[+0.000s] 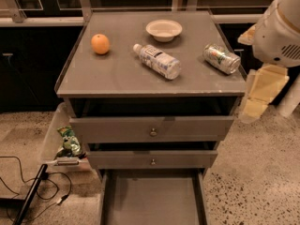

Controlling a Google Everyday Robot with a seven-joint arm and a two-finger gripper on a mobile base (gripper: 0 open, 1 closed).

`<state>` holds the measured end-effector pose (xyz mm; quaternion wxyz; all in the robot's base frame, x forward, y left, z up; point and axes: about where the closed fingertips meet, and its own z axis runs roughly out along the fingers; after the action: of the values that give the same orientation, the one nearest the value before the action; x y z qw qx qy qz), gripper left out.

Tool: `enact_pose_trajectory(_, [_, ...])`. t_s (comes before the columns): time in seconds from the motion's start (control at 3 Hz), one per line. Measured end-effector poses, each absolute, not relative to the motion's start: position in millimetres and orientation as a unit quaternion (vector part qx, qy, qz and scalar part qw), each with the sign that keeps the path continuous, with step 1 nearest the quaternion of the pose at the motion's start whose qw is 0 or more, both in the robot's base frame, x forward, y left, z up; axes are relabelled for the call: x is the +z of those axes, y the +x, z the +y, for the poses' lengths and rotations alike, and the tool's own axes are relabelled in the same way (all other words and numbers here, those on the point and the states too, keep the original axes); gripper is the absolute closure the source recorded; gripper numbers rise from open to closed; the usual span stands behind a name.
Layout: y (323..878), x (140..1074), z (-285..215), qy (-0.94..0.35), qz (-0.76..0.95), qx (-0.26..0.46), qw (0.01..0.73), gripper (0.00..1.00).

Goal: Place blue plastic bottle into bottom drawer

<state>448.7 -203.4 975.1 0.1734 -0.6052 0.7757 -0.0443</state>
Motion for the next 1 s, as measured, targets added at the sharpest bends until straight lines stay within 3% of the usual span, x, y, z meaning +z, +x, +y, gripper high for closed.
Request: enact_pose_trajectory(1.0, [536.5, 961.5, -150.6, -0.609, 0.736, -0.042, 0.292, 0.00])
